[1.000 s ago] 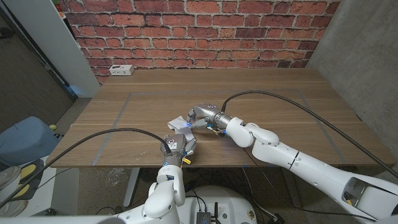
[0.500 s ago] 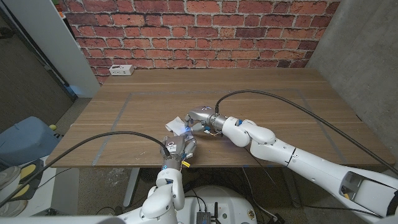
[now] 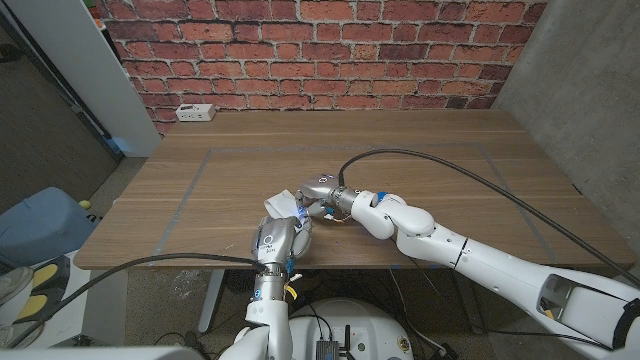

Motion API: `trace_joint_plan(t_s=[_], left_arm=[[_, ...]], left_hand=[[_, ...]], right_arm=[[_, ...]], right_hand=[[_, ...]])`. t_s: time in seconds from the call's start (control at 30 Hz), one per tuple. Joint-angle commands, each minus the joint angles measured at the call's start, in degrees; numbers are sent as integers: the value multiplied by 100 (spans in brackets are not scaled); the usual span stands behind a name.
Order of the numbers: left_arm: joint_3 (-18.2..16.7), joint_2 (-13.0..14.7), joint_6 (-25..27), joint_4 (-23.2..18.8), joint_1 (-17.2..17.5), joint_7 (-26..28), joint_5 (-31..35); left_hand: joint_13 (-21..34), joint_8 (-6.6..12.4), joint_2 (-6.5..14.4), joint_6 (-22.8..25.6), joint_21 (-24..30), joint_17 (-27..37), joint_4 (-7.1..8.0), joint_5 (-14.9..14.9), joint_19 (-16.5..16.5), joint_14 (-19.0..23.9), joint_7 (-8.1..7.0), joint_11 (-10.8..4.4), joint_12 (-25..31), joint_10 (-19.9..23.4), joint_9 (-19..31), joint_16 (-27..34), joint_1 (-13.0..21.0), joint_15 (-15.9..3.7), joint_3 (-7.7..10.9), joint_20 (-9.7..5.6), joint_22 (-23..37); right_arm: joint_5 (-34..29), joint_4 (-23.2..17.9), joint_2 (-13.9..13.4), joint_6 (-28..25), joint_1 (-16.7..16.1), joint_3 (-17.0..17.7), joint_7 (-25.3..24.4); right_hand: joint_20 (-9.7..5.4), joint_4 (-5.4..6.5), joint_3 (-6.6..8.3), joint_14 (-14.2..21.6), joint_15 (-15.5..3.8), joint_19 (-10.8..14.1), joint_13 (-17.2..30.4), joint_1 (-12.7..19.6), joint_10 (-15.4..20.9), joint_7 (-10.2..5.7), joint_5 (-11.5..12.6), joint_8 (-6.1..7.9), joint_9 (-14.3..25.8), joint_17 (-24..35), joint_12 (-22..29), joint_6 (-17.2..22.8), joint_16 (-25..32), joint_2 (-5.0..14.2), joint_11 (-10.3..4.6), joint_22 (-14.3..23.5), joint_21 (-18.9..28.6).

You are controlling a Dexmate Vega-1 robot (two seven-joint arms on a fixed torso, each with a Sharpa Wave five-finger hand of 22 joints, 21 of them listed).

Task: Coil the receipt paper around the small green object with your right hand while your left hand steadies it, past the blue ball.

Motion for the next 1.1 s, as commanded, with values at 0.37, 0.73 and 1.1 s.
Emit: trace_joint_plan(t_s=[0.37,0.73,1.1], left_arm=[[-1156,-1454,-663,877,1158,823,1387],[-1012,-1571,-43,749,1077,549,1400],[-908,-1513,342,569,1030,147,1291]], left_hand=[[305,-52,-291,-346,487,-363,104,-5,-59,-1579,-243,-58,-245,-1262,134,-942,-48,-20,-86,-25,151],[-5,-254,-387,-504,524,-814,98,22,-288,-1994,-235,-63,-610,-1490,-57,-1432,-189,30,-62,-32,69],[-247,-534,-378,-947,449,-1165,102,35,-638,-2240,-346,-60,-937,-1700,-191,-1742,-276,101,1,37,-51]], right_arm=[[-304,-210,-118,44,-83,-5,208],[-404,-349,-198,161,-123,-4,475],[-351,-389,-198,114,-125,42,879]], right_hand=[[53,-2,122,-53,-900,-33,49,65,-137,58,62,-59,19,-66,-45,131,-155,-27,2,19,-7],[84,64,203,-369,-864,-119,41,-67,-490,-61,83,-199,22,-253,-209,131,-525,-111,-1,11,-47],[269,354,137,-763,-743,-372,-82,-798,-973,-157,62,-619,34,-431,-525,-316,-902,-188,119,8,-159]])
